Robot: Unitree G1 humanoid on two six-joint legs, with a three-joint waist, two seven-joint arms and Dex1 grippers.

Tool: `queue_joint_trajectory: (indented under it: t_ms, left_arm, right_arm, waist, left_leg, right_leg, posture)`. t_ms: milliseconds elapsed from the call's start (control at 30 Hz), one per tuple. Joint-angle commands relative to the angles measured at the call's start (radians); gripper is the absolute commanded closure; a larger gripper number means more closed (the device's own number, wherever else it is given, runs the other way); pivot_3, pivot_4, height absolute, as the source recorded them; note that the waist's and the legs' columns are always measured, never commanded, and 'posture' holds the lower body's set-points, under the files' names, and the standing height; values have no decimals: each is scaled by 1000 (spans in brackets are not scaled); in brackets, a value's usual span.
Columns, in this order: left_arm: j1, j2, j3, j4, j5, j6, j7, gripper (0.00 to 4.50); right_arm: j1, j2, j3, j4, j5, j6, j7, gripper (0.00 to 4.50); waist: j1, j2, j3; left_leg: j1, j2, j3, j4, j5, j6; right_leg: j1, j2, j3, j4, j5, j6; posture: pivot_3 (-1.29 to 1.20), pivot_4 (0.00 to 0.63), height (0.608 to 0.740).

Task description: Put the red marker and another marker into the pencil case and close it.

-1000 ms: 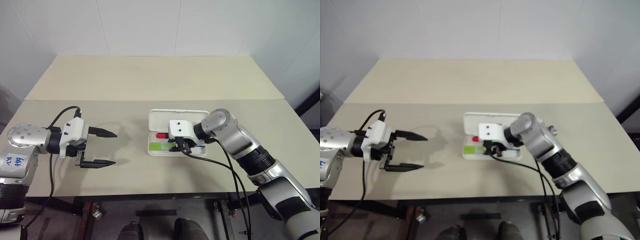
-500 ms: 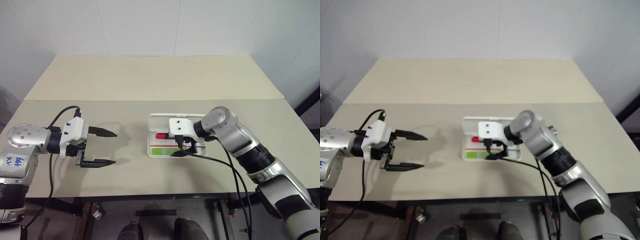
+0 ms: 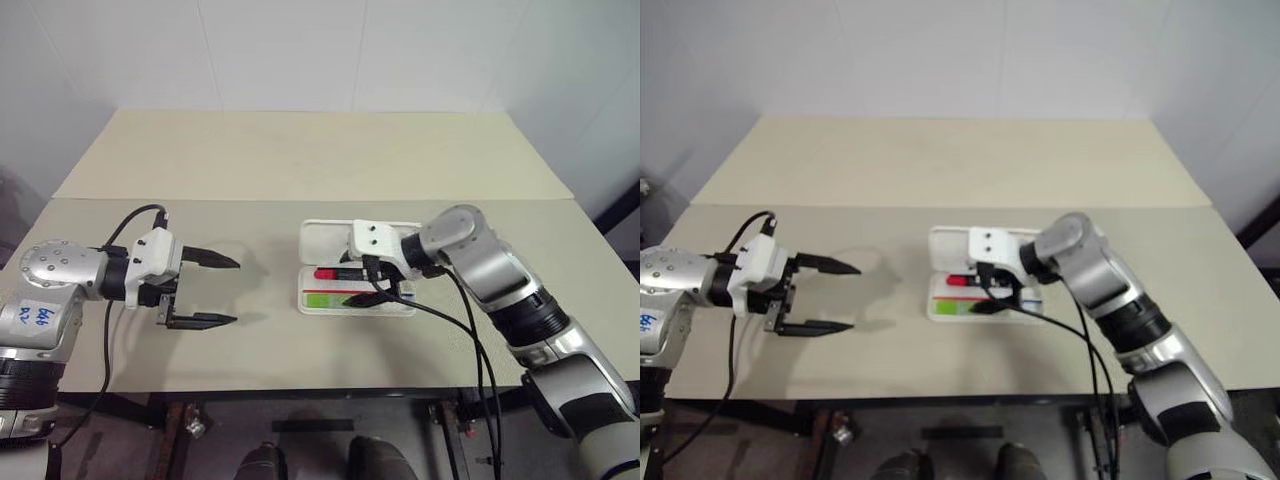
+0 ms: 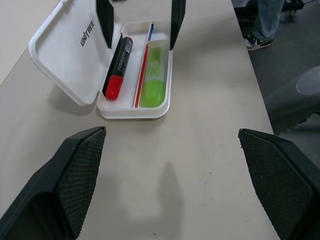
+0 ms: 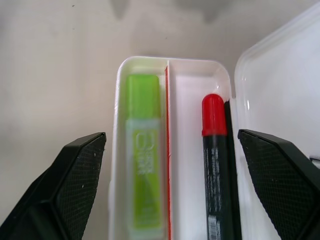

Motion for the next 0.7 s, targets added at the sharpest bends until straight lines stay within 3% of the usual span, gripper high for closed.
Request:
queue_joint_trajectory:
  t_ms: [33,200,367,533,700]
  left_arm:
    - [-44,-15,-10,-17,-28,6,-6,0]
    - [-101,-39,-33,6,-32,14,-16,0]
    - [-180,-70,-79,46,-17,44,-15,0]
    - [-273,-110,-146,91,14,43,-27,0]
    - [-324,-147,-177,98,40,42,-6,0]
  right_arm:
    - [49,-95,-99,-110,59,72,14,19]
    - [121,-237,-179,-188,117,157,17,19]
    - [164,-369,-213,-82,92,71,17,19]
    - [72,-389,-159,283,-14,-219,11,19]
    - [-121,-293,-121,636,-143,-253,-142,19]
  waist:
    - [3,0,0]
    - [8,0,0]
    - [1,0,0]
    - [-3,0,0]
    - [-8,1,0]
  left_leg:
    - [0,0,0,0,0,0]
    - [-1,-1,0,0,-1,1]
    - [0,-4,2,1,0,0]
    - [0,-5,10,2,0,1]
    - [1,-5,15,2,0,0]
  right_leg:
    - [0,0,0,0,0,0]
    - [0,-1,-1,-2,0,0]
    - [0,1,0,-2,0,0]
    - [0,1,1,-1,1,1]
    - [-2,2,6,0,1,2]
  posture:
    - [0,150,740]
    - [0,150,740]
    - [0,150,740]
    - [0,150,740]
    - [0,150,740]
